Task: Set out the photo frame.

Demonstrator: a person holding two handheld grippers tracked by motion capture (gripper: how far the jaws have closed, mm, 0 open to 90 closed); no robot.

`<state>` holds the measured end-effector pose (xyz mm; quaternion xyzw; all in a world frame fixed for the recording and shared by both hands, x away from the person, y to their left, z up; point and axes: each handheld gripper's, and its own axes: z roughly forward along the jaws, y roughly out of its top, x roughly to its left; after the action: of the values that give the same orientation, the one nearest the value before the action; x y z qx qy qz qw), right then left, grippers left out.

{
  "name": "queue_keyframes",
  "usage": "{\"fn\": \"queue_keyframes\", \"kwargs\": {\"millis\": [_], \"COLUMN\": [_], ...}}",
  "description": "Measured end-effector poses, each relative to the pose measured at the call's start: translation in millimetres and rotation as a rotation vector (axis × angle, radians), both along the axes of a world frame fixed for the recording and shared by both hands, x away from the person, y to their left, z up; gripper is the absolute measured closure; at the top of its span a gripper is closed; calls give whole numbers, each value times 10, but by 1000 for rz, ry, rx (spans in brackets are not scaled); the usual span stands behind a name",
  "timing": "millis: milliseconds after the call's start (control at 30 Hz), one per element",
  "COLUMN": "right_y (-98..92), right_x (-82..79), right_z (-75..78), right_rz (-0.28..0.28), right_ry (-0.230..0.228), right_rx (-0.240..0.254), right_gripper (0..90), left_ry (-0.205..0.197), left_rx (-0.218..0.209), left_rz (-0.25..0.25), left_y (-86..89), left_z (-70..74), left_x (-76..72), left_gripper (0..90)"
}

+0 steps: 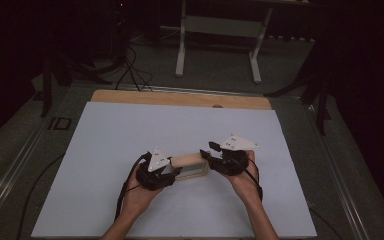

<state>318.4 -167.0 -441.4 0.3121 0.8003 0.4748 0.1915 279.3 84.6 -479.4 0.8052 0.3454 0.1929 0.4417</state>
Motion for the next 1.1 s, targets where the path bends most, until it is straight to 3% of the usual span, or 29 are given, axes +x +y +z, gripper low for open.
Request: {"fn": "queue_keyframes", "kwargs": {"millis": [300, 633, 1100], "right_y": [-97, -90, -65], "right_x": [-34, -73, -41], "right_z": [-53, -134, -195], "right_rz": [21, 66, 108], "right_ry": [13, 21, 38], "right_rx": [28, 9, -12], "right_gripper": [463, 383, 359], "left_ry": [2, 2, 1], "left_rx": [-3, 6, 10], "left_rz": [2, -2, -4], "left_y": [2, 5, 4], "left_z": [-5, -4, -4], "left_x": [4, 1, 0], "left_gripper": [543, 548, 551]}}
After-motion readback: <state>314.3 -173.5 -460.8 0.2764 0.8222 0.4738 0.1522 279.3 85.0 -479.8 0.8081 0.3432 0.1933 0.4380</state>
